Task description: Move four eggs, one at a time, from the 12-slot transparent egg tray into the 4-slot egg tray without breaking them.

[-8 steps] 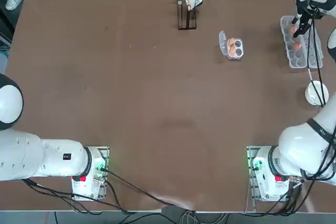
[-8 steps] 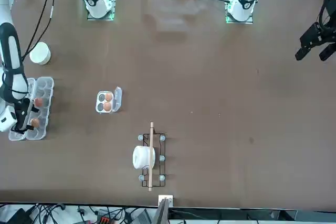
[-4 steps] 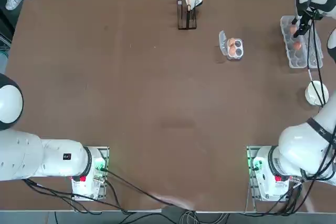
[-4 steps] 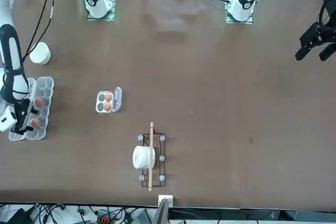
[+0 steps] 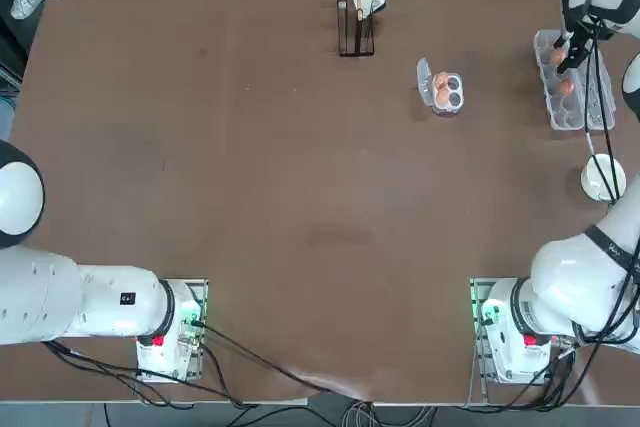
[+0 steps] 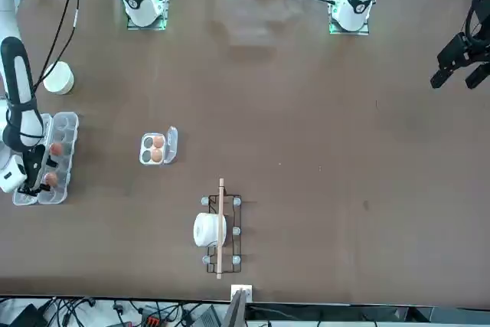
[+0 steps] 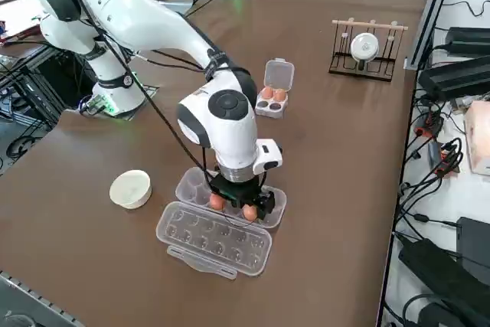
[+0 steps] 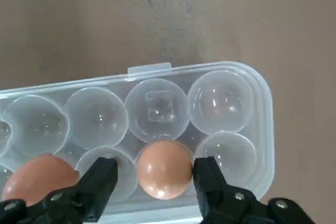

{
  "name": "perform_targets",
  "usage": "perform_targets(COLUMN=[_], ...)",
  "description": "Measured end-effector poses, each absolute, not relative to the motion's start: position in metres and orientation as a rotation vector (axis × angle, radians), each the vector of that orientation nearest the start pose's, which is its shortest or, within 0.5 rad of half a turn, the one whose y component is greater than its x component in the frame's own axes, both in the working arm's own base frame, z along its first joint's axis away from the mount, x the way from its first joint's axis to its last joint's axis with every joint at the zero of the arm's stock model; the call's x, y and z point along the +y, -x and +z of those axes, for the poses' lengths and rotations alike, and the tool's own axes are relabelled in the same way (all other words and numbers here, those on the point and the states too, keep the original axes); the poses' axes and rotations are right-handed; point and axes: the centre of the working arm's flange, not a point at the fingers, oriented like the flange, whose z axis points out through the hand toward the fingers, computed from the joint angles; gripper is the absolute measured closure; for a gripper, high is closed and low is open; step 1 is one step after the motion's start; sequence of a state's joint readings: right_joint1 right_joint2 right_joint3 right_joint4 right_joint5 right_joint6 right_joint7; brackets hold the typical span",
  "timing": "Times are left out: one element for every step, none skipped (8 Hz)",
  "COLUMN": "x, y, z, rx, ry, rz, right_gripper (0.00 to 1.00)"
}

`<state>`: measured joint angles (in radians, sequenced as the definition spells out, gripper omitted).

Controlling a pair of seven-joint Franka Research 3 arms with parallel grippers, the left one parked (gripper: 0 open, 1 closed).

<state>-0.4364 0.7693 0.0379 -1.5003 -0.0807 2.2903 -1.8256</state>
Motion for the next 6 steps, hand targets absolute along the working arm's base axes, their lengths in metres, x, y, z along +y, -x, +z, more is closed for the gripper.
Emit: perform_targets(x=[-0.2837, -0.2834, -0.2839, -0.2865, -0.2878, -0.288], y=[-0.6578, -0.6583, -0.6591, -0.6597, -0.6596, -0.6596], z=[0.2137, 0.214, 0.2148, 0.2173, 0.2179, 0.218], rx=[-2.128, -2.131, -2.133, -2.132, -2.129, -2.128], ry=[2.357, 2.358, 2.364, 2.372, 2.375, 2.375], rz=[0.035, 0.032, 0.025, 0.02, 0.016, 0.015], right_gripper=[0.15, 0.21, 0.28, 0.38, 0.42, 0.43])
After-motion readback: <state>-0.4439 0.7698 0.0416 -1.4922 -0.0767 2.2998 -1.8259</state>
